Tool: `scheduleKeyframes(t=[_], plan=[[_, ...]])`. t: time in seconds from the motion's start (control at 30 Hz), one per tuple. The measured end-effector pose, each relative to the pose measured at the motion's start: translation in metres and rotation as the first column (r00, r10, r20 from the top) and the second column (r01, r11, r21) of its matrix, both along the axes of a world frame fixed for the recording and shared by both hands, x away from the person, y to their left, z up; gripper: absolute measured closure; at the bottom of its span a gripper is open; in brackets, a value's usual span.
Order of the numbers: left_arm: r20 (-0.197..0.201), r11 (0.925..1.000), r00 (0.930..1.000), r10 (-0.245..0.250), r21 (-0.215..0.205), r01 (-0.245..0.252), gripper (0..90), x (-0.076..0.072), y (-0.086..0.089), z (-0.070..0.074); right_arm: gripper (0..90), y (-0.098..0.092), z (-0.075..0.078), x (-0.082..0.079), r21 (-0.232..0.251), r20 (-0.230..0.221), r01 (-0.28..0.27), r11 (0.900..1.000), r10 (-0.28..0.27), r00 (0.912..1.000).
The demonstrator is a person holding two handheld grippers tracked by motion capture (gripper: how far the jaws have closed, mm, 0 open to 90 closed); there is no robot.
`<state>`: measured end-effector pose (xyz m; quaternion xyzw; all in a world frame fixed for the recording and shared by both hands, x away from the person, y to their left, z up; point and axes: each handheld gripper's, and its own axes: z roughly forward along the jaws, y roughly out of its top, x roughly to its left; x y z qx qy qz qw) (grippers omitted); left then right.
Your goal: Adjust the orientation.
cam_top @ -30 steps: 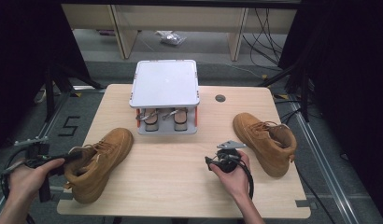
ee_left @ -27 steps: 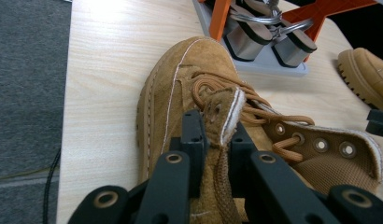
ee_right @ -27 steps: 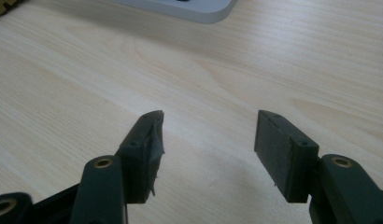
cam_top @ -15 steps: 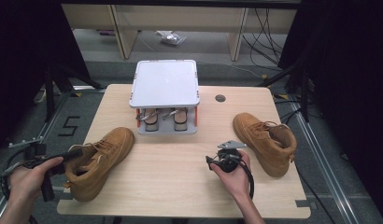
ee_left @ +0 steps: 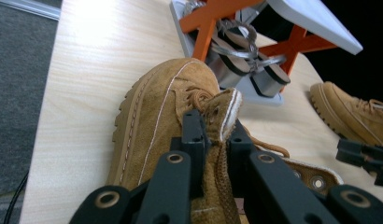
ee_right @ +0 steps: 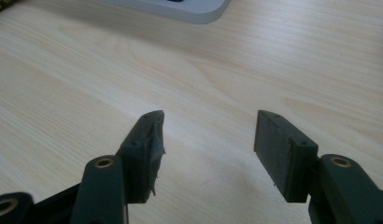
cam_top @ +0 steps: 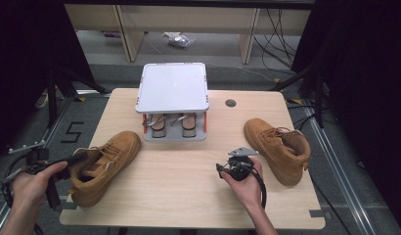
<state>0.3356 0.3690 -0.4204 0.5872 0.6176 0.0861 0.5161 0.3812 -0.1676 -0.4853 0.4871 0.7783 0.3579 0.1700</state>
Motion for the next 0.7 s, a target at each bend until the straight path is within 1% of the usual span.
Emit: scheduleKeyframes(t=[0.07, 0.1, 0.17, 0.2, 0.23, 0.27, 0.3, 0.37, 0.4, 0.47, 0.5, 0.53, 0.57, 0.6, 0.63, 0.67, 0.7], plan=[[0.009, 1.0000, 0.9999, 0.007, -0.001, -0.007, 82.4, -0.001, 0.001, 0.001, 43.4, 0.000, 0.001, -0.001, 0.008, -0.031, 0.012, 1.000, -0.012, 0.9994], [0.002, 0.9999, 0.9999, 0.014, 0.006, -0.014, 82.5, -0.001, 0.002, 0.003, 43.3, -0.001, 0.000, 0.000, -0.001, -0.003, -0.003, 1.000, 0.003, 1.0000], [0.011, 0.9998, 0.9998, 0.018, -0.005, -0.018, 82.4, -0.001, 0.004, 0.005, 43.3, 0.000, -0.001, 0.000, 0.004, -0.013, 0.006, 1.000, -0.006, 0.9999], [0.014, 0.9998, 0.9997, 0.019, -0.008, -0.019, 82.4, -0.001, 0.005, 0.006, 43.3, 0.001, 0.000, -0.001, 0.015, -0.034, 0.006, 1.000, -0.006, 0.9994], [0.010, 0.9997, 0.9997, 0.023, -0.007, -0.023, 82.5, -0.001, 0.006, 0.007, 43.4, 0.001, -0.001, -0.001, 0.016, -0.034, 0.006, 1.000, -0.006, 0.9994], [0.025, 0.9993, 0.9992, 0.031, -0.024, -0.030, 82.5, -0.001, 0.006, 0.007, 43.4, 0.001, -0.001, -0.001, -0.004, -0.018, 0.003, 1.000, -0.003, 0.9998], [0.021, 0.9993, 0.9992, 0.033, -0.019, -0.033, 82.5, 0.000, 0.006, 0.008, 43.3, 0.001, -0.001, 0.000, -0.004, -0.011, 0.001, 1.000, -0.001, 0.9999], [0.025, 0.9995, 0.9992, 0.031, -0.010, -0.031, 82.5, 0.000, 0.006, 0.009, 43.3, 0.001, -0.001, -0.001, 0.000, -0.017, 0.002, 1.000, -0.002, 0.9999], [0.029, 0.9993, 0.9989, 0.036, -0.013, -0.036, 82.5, 0.001, 0.006, 0.009, 43.3, 0.000, -0.002, 0.000, -0.007, -0.010, -0.007, 1.000, 0.007, 0.9999], [0.032, 0.9990, 0.9986, 0.043, -0.016, -0.042, 82.5, 0.002, 0.005, 0.010, 43.3, 0.000, -0.002, 0.000, -0.009, -0.006, -0.010, 1.000, 0.010, 0.9999], [0.032, 0.9989, 0.9985, 0.044, -0.017, -0.044, 82.5, 0.003, 0.005, 0.011, 43.3, 0.000, -0.001, 0.000, -0.008, -0.015, -0.001, 1.000, 0.000, 0.9999], [0.036, 0.9991, 0.9986, 0.040, -0.014, -0.039, 82.5, 0.004, 0.006, 0.011, 43.3, 0.000, -0.001, 0.000, -0.008, -0.012, -0.003, 1.000, 0.003, 0.9999], [0.041, 0.9987, 0.9981, 0.047, -0.023, -0.046, 82.5, 0.005, 0.005, 0.012, 43.3, 0.000, -0.001, 0.000, -0.008, -0.012, -0.003, 1.000, 0.003, 0.9999], [0.042, 0.9990, 0.9982, 0.043, -0.018, -0.042, 82.5, 0.005, 0.006, 0.013, 43.3, -0.001, -0.003, 0.001, -0.015, 0.007, -0.017, 1.000, 0.017, 0.9998], [0.047, 0.9984, 0.9976, 0.051, -0.025, -0.050, 82.5, 0.006, 0.006, 0.014, 43.3, 0.000, -0.002, 0.001, 0.007, -0.007, -0.006, 1.000, 0.006, 1.0000], [0.049, 0.9988, 0.9977, 0.046, -0.020, -0.046, 82.5, 0.006, 0.007, 0.015, 43.3, -0.001, -0.001, 0.000, -0.004, -0.006, -0.002, 1.000, 0.002, 1.0000], [0.057, 0.9981, 0.9968, 0.055, -0.030, -0.054, 82.4, 0.007, 0.006, 0.015, 43.3, -0.001, -0.001, 0.000, -0.005, -0.007, -0.001, 1.000, 0.001, 1.0000]])
